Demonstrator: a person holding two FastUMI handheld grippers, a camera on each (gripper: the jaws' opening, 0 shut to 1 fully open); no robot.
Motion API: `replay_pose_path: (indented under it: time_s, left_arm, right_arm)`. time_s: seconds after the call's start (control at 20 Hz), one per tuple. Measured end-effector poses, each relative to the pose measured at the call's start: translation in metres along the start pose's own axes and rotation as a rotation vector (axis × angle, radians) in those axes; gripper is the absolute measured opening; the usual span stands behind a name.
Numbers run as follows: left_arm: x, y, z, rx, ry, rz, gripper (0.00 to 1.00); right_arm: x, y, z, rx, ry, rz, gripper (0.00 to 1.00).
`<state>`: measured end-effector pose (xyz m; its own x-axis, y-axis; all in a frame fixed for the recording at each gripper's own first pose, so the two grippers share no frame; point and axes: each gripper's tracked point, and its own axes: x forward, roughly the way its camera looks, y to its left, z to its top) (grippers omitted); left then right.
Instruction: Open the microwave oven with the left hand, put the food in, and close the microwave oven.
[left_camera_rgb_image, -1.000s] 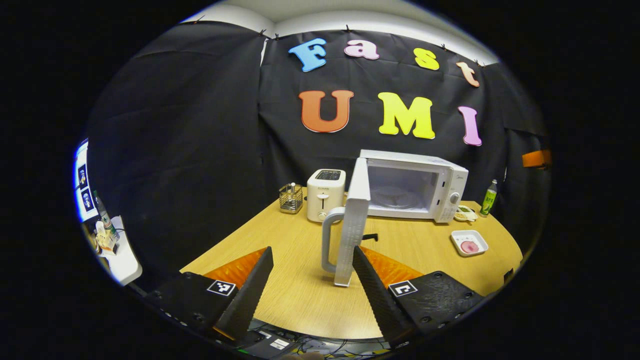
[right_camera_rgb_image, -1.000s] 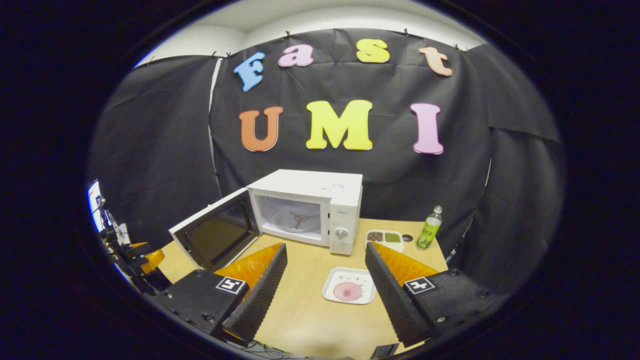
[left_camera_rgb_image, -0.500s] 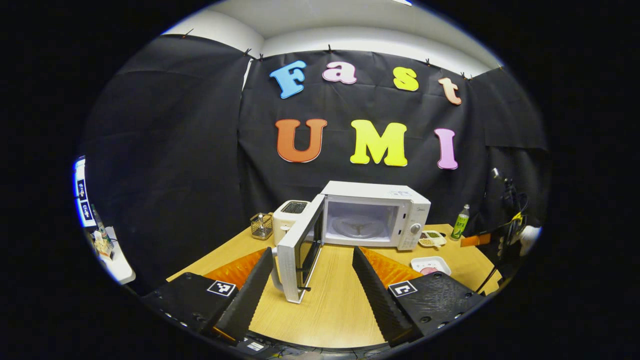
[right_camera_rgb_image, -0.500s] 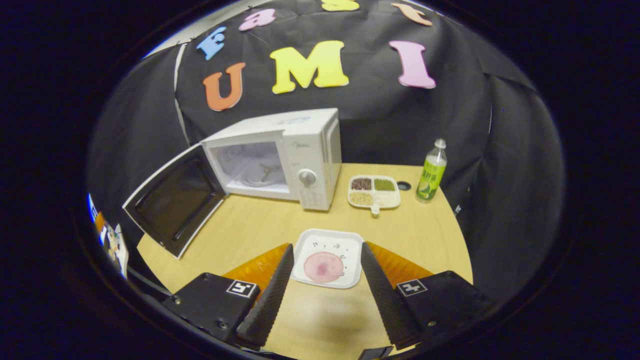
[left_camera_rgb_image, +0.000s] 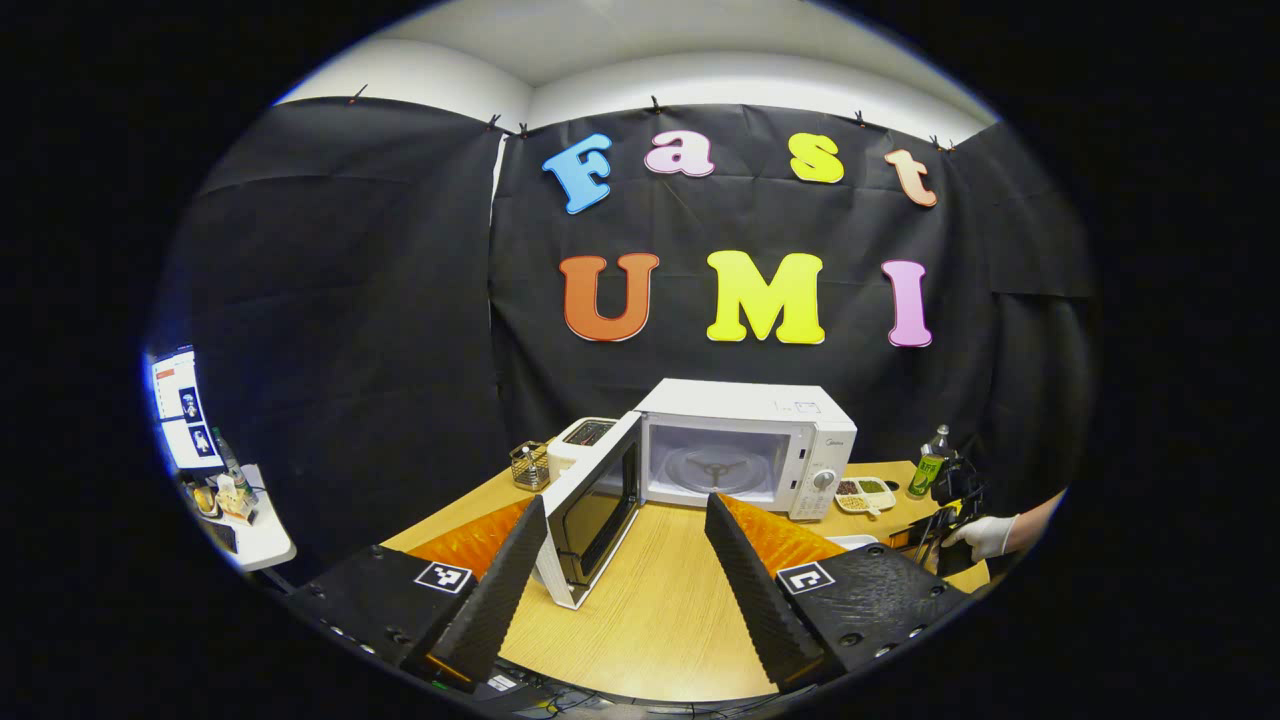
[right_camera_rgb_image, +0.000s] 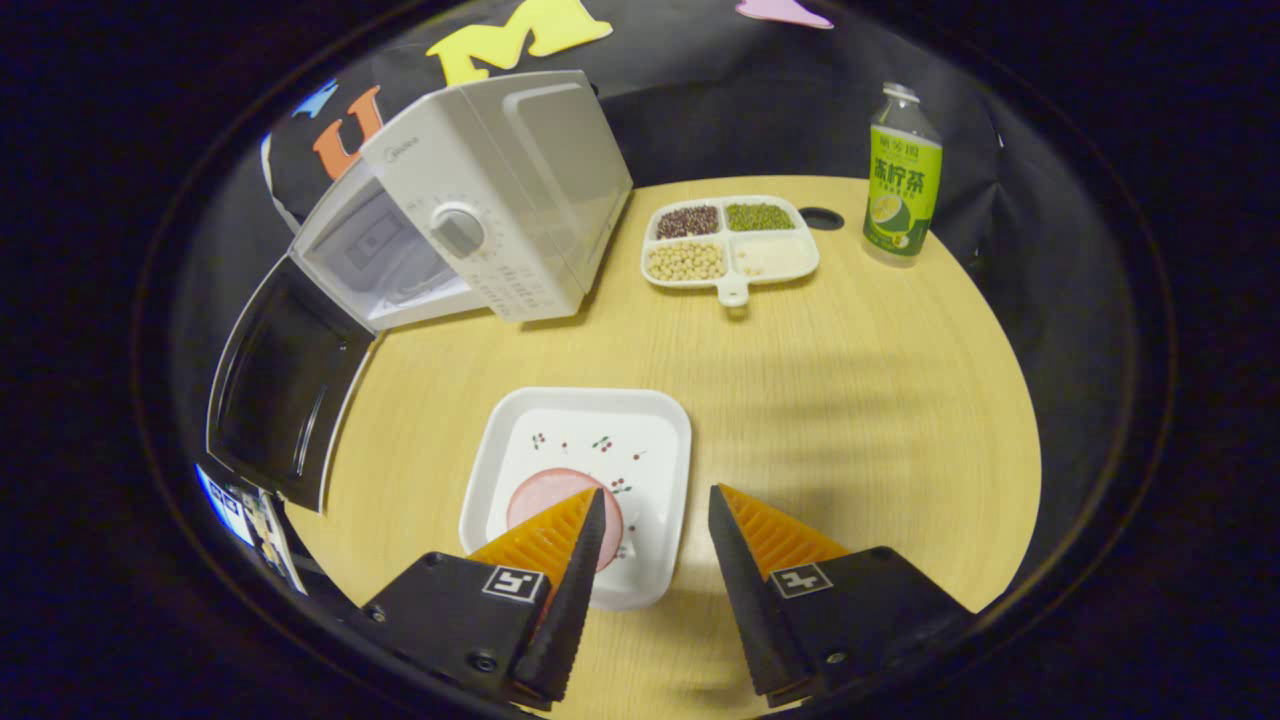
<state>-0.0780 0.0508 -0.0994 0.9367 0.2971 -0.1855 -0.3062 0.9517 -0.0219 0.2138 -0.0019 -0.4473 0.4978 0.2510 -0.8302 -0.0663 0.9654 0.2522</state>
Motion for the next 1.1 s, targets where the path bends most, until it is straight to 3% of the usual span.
replay_pose_path:
  time_s: [0.2,0.25,0.3,0.35,0.4,0.5,0.55,0.6,0.7,0.9,1.1]
  left_arm:
    - [-0.005,-0.006,0.004,0.033,0.022,0.047,0.94]
    - [-0.006,-0.009,0.005,0.035,0.025,0.053,0.94]
    - [-0.006,-0.011,0.005,0.034,0.027,0.056,0.94]
    - [-0.006,-0.013,0.005,0.033,0.027,0.060,0.94]
    - [-0.004,-0.015,0.004,0.029,0.027,0.066,0.94]
    - [-0.003,-0.017,0.005,0.006,0.022,0.071,0.94]
    - [-0.001,-0.021,0.005,-0.008,0.018,0.067,0.94]
    - [0.000,-0.022,0.004,-0.014,0.014,0.070,0.94]
    - [0.002,-0.020,0.000,-0.018,0.008,0.081,0.94]
    - [0.002,-0.014,-0.005,-0.031,0.004,0.088,0.94]
    - [0.007,0.003,-0.008,-0.034,0.005,0.071,0.94]
  right_arm:
    - [0.014,-0.001,0.003,0.060,0.092,0.018,0.46]
    - [0.016,-0.005,0.002,0.037,0.130,-0.008,0.28]
    - [0.015,-0.006,0.003,0.012,0.144,-0.023,0.27]
    - [0.014,-0.010,0.004,-0.010,0.166,-0.034,0.14]
    - [0.017,-0.011,0.004,-0.022,0.177,-0.050,0.11]
    - [0.014,-0.012,0.005,-0.009,0.182,-0.066,0.15]
    - [0.015,-0.011,0.004,0.003,0.182,-0.060,0.05]
    - [0.015,-0.009,0.005,0.022,0.177,-0.048,0.11]
    - [0.019,-0.008,0.004,0.064,0.169,-0.025,0.06]
    - [0.018,-0.002,0.003,0.122,0.186,0.043,0.04]
    - [0.011,0.017,-0.004,0.263,0.185,0.122,0.04]
